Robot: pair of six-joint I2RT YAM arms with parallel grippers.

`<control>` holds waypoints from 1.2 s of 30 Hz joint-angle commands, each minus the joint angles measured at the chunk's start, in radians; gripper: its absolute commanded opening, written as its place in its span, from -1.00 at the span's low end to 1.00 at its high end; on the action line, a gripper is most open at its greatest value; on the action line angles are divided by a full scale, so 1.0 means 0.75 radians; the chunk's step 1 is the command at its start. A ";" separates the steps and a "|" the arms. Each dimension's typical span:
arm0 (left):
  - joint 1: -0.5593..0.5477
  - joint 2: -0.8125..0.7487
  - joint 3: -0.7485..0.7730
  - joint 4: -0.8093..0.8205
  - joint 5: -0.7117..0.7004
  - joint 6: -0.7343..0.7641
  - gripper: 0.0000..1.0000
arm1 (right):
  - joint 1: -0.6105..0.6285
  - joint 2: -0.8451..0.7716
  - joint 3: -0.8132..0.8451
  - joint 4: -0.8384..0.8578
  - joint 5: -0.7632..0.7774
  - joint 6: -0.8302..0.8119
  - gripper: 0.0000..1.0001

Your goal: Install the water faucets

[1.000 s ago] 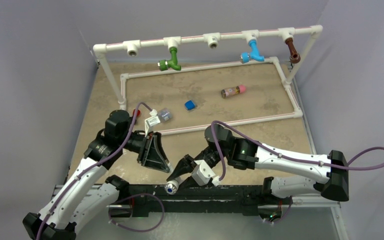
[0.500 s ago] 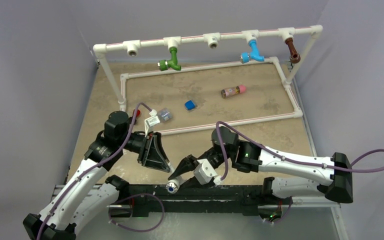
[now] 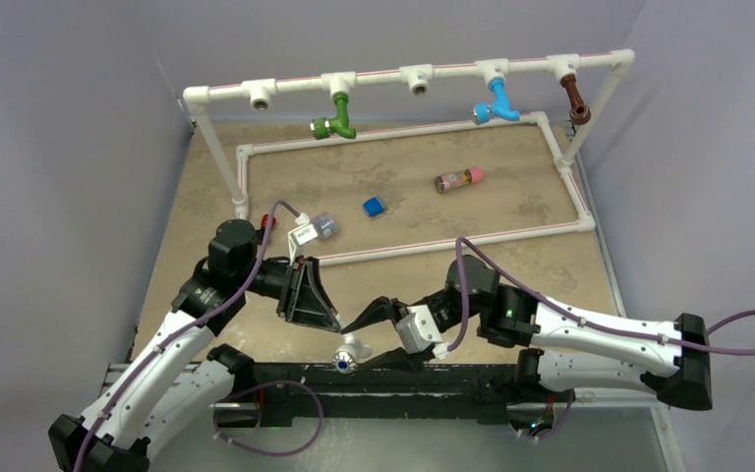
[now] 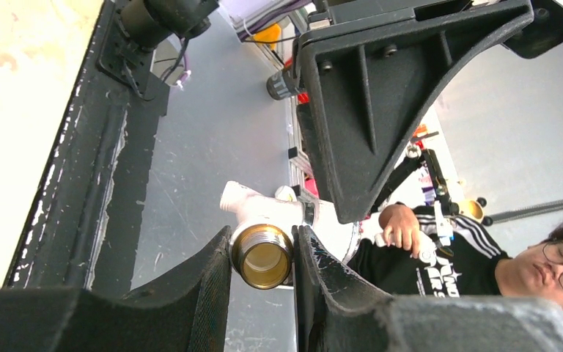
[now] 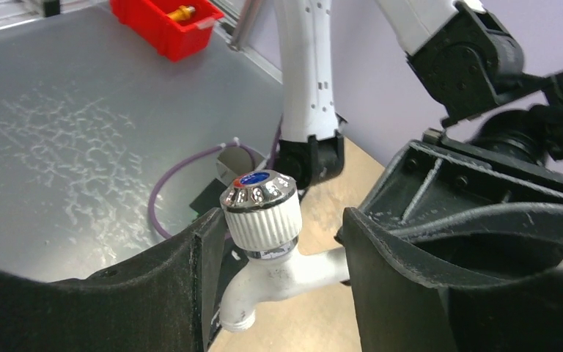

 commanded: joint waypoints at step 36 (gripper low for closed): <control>0.005 -0.333 -0.028 0.089 -0.865 -0.840 -1.00 | -0.002 -0.299 -0.623 1.008 0.888 0.330 0.29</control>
